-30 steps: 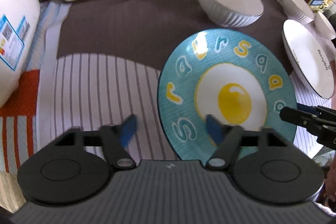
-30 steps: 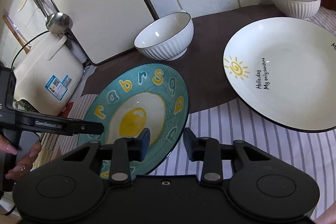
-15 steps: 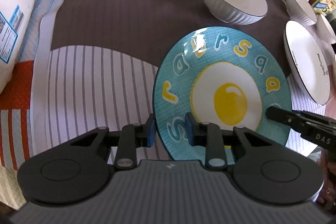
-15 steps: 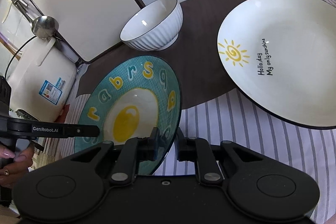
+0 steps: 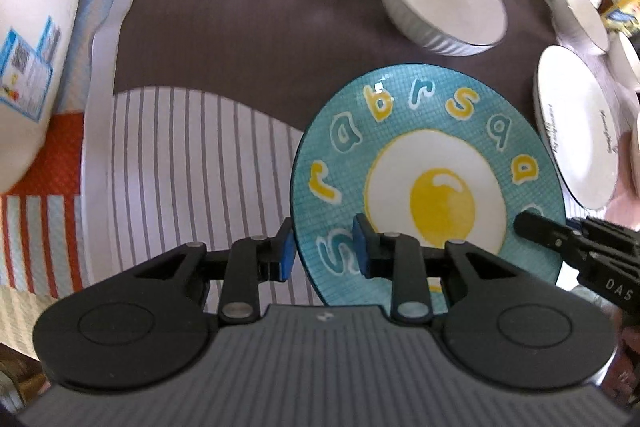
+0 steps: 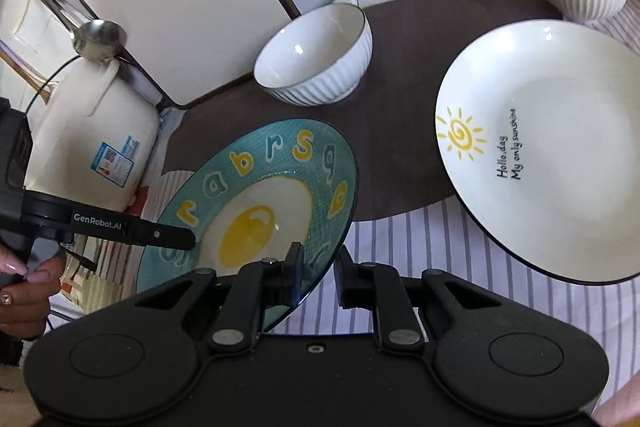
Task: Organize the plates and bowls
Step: 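Carry the blue egg plate onto the white sun plate and release, then withdraw the right tool and move toward the pink bunny plate, then grasp the pink bunny plate rim with the right tool and lift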
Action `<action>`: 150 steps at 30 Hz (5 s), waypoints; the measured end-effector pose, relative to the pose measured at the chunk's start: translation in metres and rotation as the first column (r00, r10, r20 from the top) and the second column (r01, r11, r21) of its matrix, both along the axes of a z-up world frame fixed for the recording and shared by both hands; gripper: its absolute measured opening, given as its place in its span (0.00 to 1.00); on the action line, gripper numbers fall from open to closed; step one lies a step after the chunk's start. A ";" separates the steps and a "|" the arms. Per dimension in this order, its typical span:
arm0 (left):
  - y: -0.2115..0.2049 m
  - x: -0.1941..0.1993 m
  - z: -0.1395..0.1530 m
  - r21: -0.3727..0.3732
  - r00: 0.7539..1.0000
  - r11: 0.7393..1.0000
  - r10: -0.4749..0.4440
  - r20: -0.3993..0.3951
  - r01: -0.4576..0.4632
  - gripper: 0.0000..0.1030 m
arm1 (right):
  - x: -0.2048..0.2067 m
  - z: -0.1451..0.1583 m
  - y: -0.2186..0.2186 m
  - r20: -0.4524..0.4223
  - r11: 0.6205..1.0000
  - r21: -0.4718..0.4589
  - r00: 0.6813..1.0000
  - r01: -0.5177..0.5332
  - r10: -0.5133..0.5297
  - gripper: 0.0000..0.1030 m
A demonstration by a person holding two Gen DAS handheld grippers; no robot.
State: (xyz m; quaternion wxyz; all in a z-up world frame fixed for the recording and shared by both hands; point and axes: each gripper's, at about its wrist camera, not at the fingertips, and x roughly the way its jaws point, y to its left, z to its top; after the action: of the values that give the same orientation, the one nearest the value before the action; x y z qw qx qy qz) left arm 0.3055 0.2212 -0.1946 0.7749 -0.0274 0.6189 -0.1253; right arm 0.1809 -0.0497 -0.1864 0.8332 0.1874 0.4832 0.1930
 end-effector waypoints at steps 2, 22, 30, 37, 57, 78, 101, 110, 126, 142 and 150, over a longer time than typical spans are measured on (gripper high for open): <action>-0.006 -0.002 0.011 0.009 1.000 1.000 -0.027 0.015 0.027 0.27 | -0.004 0.008 -0.001 0.011 1.000 -0.002 1.000 -0.004 0.004 0.21; -0.109 0.007 0.105 -0.044 0.941 0.948 -0.306 0.144 0.315 0.28 | -0.049 0.097 -0.082 0.131 0.973 -0.038 0.966 0.228 -0.221 0.21; -0.167 0.025 0.094 -0.064 0.917 0.920 -0.378 0.129 0.388 0.28 | -0.045 0.096 -0.129 0.128 0.954 -0.065 0.950 0.293 -0.283 0.21; -0.201 0.051 0.057 -0.066 0.919 0.917 -0.390 0.067 0.394 0.28 | -0.016 0.070 -0.158 0.064 0.946 -0.096 0.950 0.310 -0.305 0.21; -0.246 0.061 0.001 0.097 0.883 0.878 -0.470 -0.024 0.469 0.29 | 0.015 0.018 -0.176 -0.054 0.925 -0.136 0.929 0.356 -0.366 0.21; -0.241 0.051 -0.002 0.127 0.902 0.895 -0.432 0.005 0.428 0.22 | 0.021 0.011 -0.149 -0.002 0.871 -0.349 0.929 0.346 -0.370 0.35; -0.233 -0.004 0.062 0.166 0.878 0.868 -0.477 0.027 0.467 0.37 | -0.047 0.067 -0.160 0.140 0.876 -0.262 0.914 0.404 -0.380 0.37; -0.255 -0.050 0.119 0.155 0.912 0.913 -0.395 0.110 0.377 0.48 | -0.087 0.120 -0.202 0.274 0.934 -0.251 0.944 0.254 -0.183 0.42; -0.340 -0.105 0.161 0.119 0.956 0.966 -0.245 0.161 0.228 0.67 | -0.134 0.168 -0.294 0.392 0.935 -0.353 0.911 0.018 0.130 0.61; -0.426 -0.103 0.127 -0.090 0.966 0.989 -0.096 0.240 0.121 0.92 | -0.147 0.120 -0.395 0.469 0.953 -0.282 0.883 0.109 0.038 0.95; -0.472 -0.082 0.060 -0.046 0.947 0.984 -0.153 0.284 0.173 0.92 | -0.128 0.050 -0.436 0.467 0.942 -0.240 0.879 0.235 -0.100 0.95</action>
State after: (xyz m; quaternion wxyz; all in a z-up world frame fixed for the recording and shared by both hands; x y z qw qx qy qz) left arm 0.2236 -0.2508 -0.1350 0.8400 0.0144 0.4988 -0.2132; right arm 0.0529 -0.4855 -0.1363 0.9538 0.0552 0.2828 0.0846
